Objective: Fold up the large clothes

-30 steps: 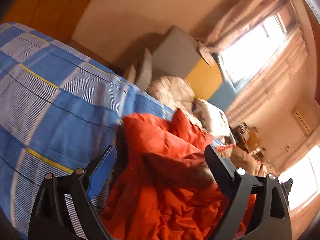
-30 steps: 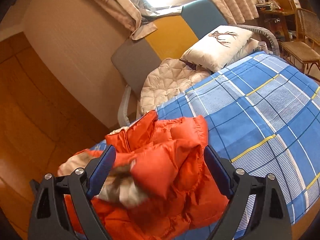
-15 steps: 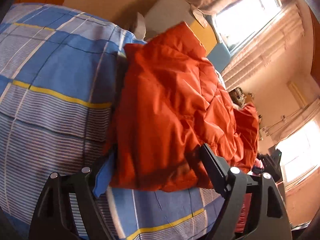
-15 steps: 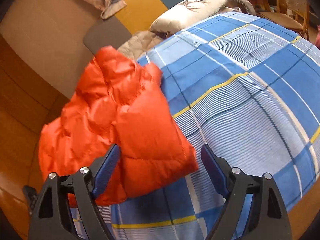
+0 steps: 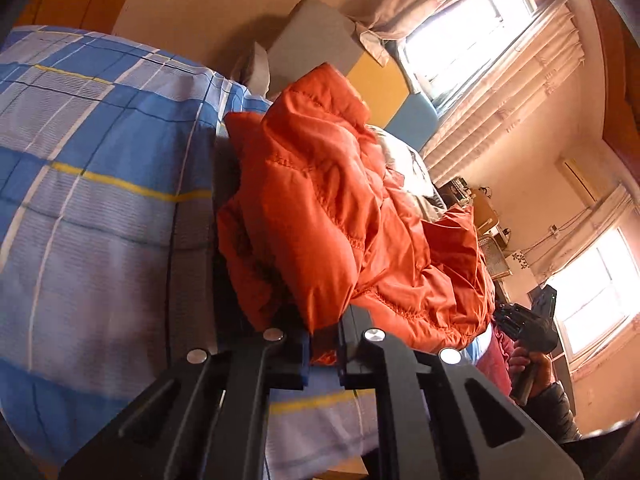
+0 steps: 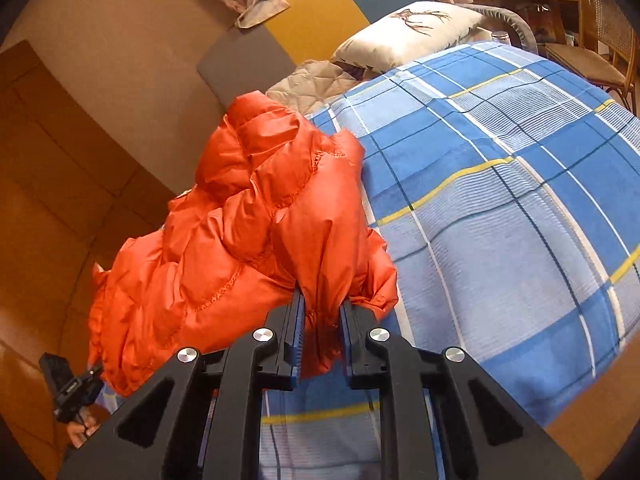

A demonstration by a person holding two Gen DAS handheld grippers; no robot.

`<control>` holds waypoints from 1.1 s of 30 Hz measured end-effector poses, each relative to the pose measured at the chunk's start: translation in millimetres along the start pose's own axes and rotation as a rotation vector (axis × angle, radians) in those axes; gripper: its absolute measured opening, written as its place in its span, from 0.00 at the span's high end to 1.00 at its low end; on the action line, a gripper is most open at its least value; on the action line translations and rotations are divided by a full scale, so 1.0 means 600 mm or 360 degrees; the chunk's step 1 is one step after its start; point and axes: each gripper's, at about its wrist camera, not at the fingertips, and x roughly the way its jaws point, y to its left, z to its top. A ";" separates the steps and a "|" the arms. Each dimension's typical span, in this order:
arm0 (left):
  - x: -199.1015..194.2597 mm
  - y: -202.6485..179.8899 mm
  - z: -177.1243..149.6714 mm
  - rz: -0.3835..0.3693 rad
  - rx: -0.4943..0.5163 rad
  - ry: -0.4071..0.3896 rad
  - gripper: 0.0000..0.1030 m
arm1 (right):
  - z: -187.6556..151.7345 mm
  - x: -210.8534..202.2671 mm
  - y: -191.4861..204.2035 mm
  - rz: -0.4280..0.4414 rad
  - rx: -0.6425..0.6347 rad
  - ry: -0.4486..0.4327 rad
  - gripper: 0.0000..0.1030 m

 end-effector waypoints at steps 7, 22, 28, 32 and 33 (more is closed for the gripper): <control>-0.067 -0.007 -0.084 0.0012 -0.0011 0.0051 0.87 | -0.074 -0.066 -0.020 0.0009 -0.0047 0.0077 0.85; -0.065 -0.035 0.009 0.0271 0.0266 -0.0071 0.26 | -0.003 -0.056 0.026 -0.0207 -0.0338 -0.0042 0.37; 0.002 -0.052 0.061 0.0281 0.0331 0.0025 0.23 | 0.064 0.016 0.078 -0.0205 -0.0535 0.0056 0.27; 0.032 -0.054 0.071 0.0322 0.0387 0.0079 0.50 | 0.076 0.065 0.105 -0.0271 -0.0678 0.0136 0.35; 0.037 -0.053 0.070 0.0355 0.0402 0.0086 0.55 | 0.076 0.072 0.109 -0.0262 -0.0708 0.0156 0.53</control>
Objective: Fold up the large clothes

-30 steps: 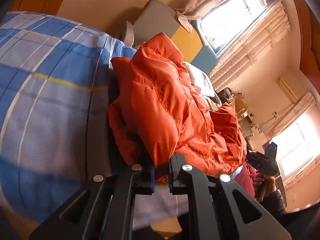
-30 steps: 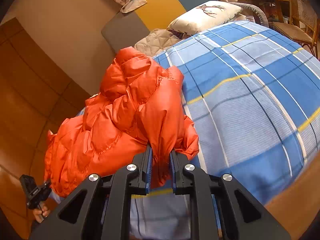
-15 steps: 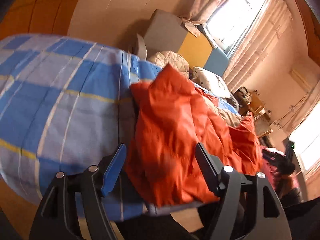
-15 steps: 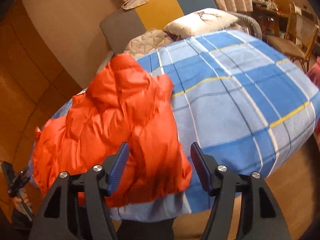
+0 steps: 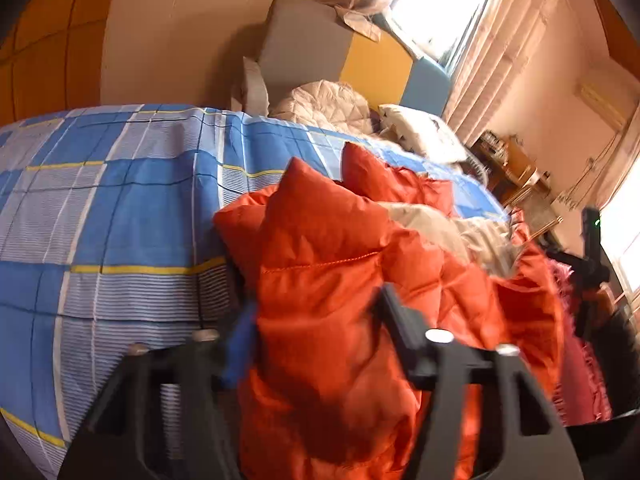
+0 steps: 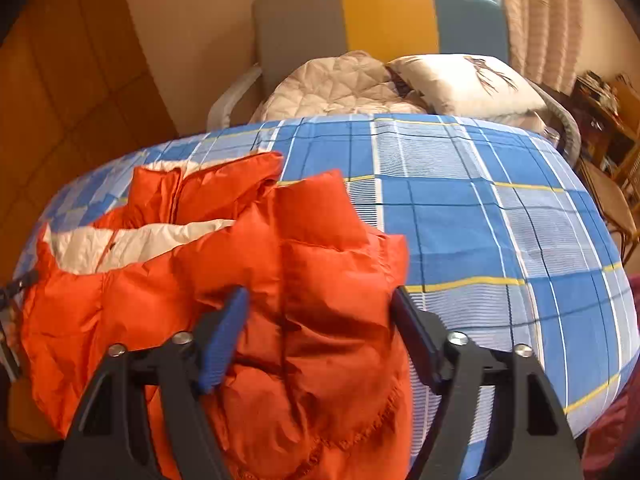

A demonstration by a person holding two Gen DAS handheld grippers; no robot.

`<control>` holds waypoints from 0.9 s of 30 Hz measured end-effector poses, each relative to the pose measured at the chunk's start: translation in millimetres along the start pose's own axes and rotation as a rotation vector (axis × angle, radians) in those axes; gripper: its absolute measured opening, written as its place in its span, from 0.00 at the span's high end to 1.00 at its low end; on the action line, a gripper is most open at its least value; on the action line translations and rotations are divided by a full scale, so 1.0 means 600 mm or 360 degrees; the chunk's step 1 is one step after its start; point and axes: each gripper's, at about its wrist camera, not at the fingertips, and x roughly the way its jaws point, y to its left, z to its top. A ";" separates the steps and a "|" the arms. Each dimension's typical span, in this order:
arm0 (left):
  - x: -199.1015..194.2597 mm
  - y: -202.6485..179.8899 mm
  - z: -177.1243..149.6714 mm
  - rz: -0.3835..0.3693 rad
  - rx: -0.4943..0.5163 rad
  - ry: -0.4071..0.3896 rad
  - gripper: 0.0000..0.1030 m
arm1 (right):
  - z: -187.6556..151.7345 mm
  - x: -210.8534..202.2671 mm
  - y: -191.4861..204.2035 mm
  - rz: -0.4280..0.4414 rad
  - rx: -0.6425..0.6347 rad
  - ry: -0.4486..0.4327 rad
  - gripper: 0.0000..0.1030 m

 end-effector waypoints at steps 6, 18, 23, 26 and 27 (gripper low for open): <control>-0.011 0.000 -0.016 -0.0010 0.0019 -0.0054 0.90 | 0.001 0.006 0.010 -0.0062 -0.0065 0.0024 0.96; -0.096 0.016 0.008 -0.0072 -0.0102 -0.0348 0.96 | 0.022 -0.074 -0.003 -0.0191 0.0049 -0.0246 0.99; -0.098 0.012 0.049 -0.0045 -0.0106 -0.0414 0.96 | 0.052 -0.083 -0.003 -0.0240 0.0063 -0.0328 0.99; -0.072 0.020 0.077 0.0007 -0.0140 -0.0402 0.96 | 0.076 -0.066 -0.008 -0.0254 0.0101 -0.0343 0.99; -0.064 0.021 0.084 0.0025 -0.0146 -0.0396 0.96 | 0.086 -0.057 -0.009 -0.0261 0.0116 -0.0345 0.99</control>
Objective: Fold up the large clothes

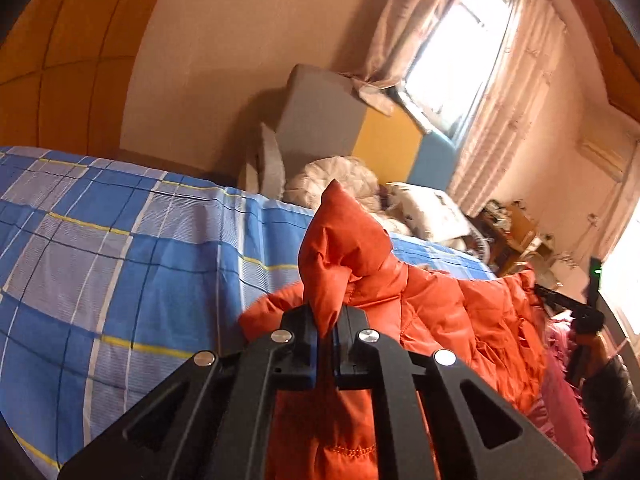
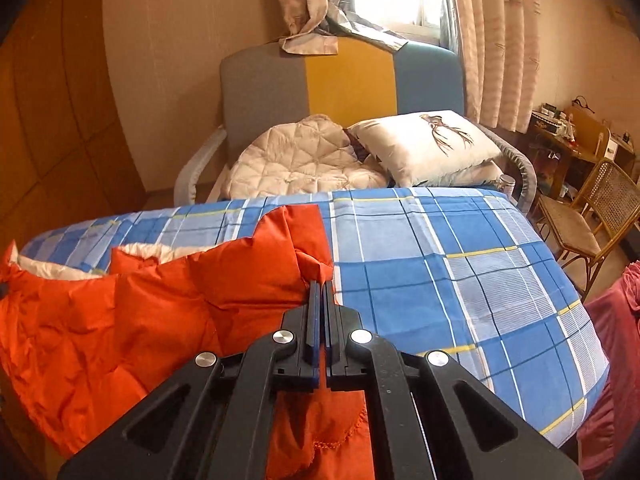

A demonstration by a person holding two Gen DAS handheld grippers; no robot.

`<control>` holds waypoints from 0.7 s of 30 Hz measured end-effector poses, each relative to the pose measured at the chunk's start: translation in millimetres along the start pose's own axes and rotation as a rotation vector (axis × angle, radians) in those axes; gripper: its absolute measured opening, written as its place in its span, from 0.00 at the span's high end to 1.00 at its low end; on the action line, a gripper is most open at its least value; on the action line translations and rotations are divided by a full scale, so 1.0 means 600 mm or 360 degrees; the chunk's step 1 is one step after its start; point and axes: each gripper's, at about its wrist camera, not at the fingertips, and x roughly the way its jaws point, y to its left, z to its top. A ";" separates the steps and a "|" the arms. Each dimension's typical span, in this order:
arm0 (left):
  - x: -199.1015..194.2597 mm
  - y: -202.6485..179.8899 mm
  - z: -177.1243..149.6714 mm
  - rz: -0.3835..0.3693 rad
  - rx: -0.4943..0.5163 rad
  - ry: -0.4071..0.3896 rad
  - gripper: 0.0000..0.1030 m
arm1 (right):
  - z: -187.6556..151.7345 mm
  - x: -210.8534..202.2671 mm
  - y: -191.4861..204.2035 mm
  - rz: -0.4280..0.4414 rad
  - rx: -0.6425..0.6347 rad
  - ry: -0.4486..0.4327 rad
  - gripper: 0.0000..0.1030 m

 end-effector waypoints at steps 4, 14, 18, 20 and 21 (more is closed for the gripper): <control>0.057 0.013 0.023 0.0057 -0.0062 0.0030 0.96 | 0.023 0.049 0.004 -0.0052 0.0034 0.0017 0.99; 0.189 0.038 0.023 0.0224 -0.0110 0.0209 0.96 | 0.019 0.171 0.010 -0.0235 0.0066 0.0166 0.99; 0.224 0.052 0.000 0.0279 -0.0146 0.0293 0.95 | 0.004 0.203 0.019 -0.0265 0.0073 0.0238 0.99; 0.225 0.052 -0.005 0.0285 -0.0165 0.0304 0.90 | 0.001 0.206 0.024 -0.0272 0.0062 0.0242 0.99; 0.220 0.052 -0.004 0.0311 -0.0172 0.0292 0.83 | 0.000 0.205 0.024 -0.0262 0.0067 0.0245 0.99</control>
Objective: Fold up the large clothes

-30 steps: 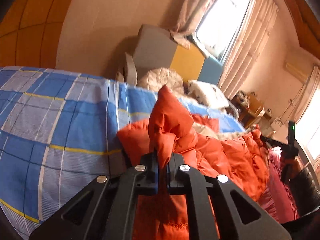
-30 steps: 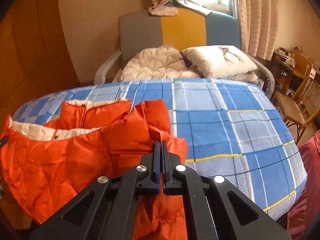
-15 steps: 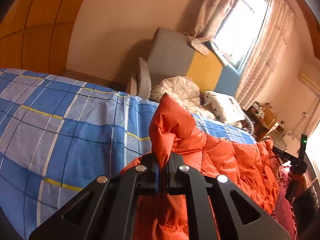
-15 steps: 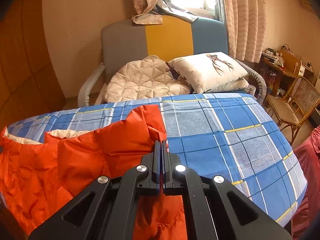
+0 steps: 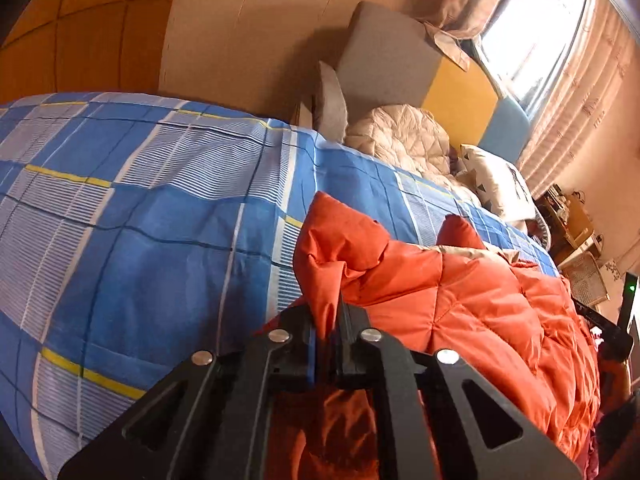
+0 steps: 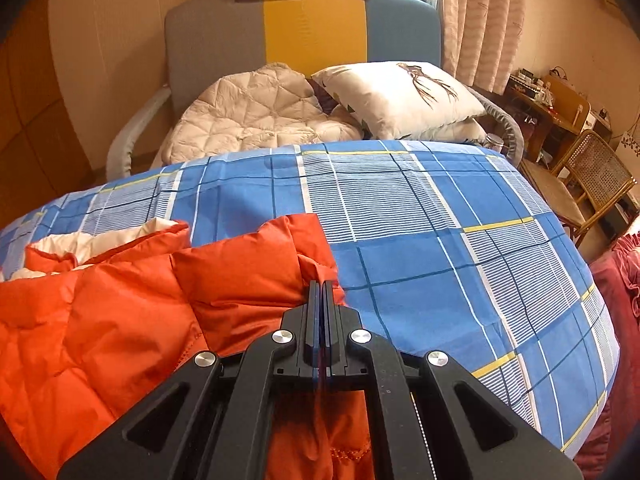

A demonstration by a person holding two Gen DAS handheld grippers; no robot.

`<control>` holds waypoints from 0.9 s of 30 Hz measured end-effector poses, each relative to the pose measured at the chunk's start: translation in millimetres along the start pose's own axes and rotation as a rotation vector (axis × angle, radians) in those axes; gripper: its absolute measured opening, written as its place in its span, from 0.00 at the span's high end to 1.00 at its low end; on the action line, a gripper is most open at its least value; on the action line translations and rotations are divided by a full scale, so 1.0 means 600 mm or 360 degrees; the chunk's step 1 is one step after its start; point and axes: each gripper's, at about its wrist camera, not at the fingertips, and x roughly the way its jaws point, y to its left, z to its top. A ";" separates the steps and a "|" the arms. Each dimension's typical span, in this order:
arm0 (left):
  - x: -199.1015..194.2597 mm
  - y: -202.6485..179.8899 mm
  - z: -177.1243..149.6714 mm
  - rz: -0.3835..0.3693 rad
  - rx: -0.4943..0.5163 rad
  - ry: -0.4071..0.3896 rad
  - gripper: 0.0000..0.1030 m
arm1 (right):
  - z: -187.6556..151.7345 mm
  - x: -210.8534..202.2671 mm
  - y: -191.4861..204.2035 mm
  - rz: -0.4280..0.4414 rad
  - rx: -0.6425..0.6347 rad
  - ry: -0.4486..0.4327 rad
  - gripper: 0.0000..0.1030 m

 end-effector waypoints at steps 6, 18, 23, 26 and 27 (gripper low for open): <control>-0.052 0.013 0.003 0.0013 -0.0073 -0.0102 0.50 | 0.002 -0.028 -0.017 0.0045 0.0083 -0.0016 0.91; -0.162 -0.064 -0.044 -0.0145 0.0100 -0.0260 0.49 | -0.049 -0.154 0.040 0.0297 0.0030 -0.0177 0.40; -0.162 -0.126 -0.069 -0.0270 0.0193 -0.0212 0.49 | -0.081 -0.174 0.102 0.0431 -0.0048 -0.0154 0.40; -0.146 -0.156 -0.077 -0.0294 0.0251 -0.0166 0.49 | -0.094 -0.173 0.133 0.0481 -0.0089 -0.0126 0.40; -0.140 -0.165 -0.078 -0.0295 0.0259 -0.0154 0.49 | -0.097 -0.171 0.142 0.0484 -0.0099 -0.0119 0.40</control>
